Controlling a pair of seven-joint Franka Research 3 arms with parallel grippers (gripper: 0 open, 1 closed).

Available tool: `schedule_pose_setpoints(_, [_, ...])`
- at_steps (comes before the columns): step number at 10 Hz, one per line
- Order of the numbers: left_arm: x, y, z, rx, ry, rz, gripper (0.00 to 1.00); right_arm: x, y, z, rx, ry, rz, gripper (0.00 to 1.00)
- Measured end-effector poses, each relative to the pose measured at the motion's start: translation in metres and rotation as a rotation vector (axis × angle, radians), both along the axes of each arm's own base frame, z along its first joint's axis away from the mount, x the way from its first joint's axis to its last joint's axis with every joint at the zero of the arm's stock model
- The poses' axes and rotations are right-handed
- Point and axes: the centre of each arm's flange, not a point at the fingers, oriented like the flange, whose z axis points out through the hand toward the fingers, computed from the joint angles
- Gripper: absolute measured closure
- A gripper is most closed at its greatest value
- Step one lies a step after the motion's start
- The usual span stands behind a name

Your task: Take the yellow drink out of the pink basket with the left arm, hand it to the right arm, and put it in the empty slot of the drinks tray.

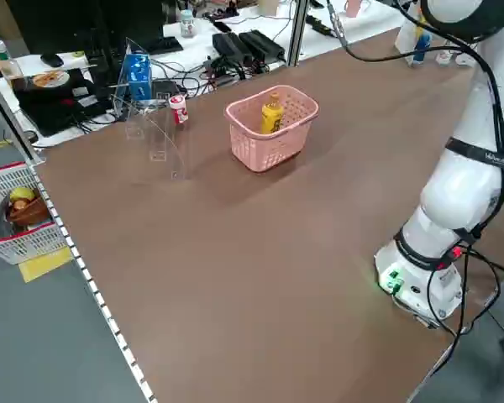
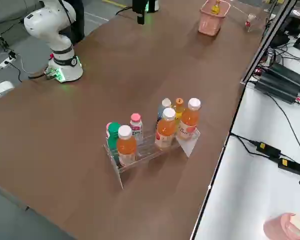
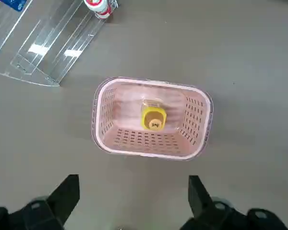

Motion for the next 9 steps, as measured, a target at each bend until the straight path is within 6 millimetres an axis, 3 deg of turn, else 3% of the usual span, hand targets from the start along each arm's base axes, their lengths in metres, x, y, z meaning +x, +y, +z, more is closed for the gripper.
schedule_pose_setpoints(6, [-0.001,-0.003,-0.003,-0.002,0.016,-0.007,0.0,0.001,0.008,-0.001,0.001,0.002,0.015,0.01])
schedule_pose_setpoints(9, [0.017,-0.022,-0.027,-0.011,0.019,-0.041,0.0,0.0,0.005,-0.001,0.001,0.005,0.009,0.01])
